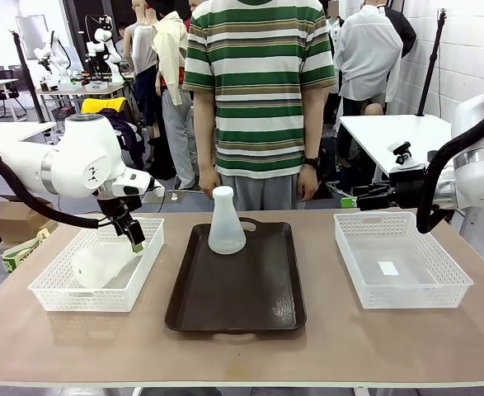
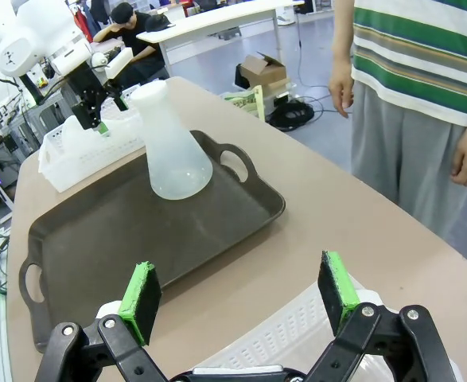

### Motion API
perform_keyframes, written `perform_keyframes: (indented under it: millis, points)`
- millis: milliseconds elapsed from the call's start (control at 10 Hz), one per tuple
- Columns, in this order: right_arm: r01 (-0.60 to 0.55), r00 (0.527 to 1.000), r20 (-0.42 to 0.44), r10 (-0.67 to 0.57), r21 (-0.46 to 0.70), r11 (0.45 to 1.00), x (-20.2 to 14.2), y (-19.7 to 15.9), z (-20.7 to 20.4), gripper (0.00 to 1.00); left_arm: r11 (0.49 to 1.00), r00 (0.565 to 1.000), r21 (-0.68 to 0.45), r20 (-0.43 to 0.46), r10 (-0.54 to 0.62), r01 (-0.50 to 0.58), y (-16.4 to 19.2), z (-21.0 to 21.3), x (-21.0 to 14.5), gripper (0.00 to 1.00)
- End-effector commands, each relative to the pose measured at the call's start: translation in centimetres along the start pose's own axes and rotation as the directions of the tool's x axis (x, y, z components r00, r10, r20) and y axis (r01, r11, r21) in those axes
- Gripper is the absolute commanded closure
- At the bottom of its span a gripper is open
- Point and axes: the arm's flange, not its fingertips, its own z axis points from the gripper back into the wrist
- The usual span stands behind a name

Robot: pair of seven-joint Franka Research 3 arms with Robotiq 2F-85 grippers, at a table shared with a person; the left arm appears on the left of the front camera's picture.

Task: Prepare the laboratory tools.
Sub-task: Pick up the Big flask that the person points to.

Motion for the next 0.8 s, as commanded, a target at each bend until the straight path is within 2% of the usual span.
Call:
perform_keyframes:
  millis: [0,600,700]
  points:
    - [0.001,1.0,-0.001,-0.001,0.0,1.0,-0.1,0.0,0.0,0.0,1.0,1.0,-0.013,-0.014,0.027,-0.027,0.5,-0.7,0.8,0.0]
    - [0.001,1.0,-0.001,-0.001,0.0,1.0,-0.1,0.0,0.0,0.0,0.998,0.999,-0.042,-0.029,0.046,-0.047,0.4,-2.2,0.9,0.0]
    - [0.001,1.0,-0.001,-0.001,0.0,1.0,-0.1,0.0,0.0,0.0,0.999,0.999,-0.034,-0.027,0.04,-0.041,0.4,-2.2,0.9,0.15]
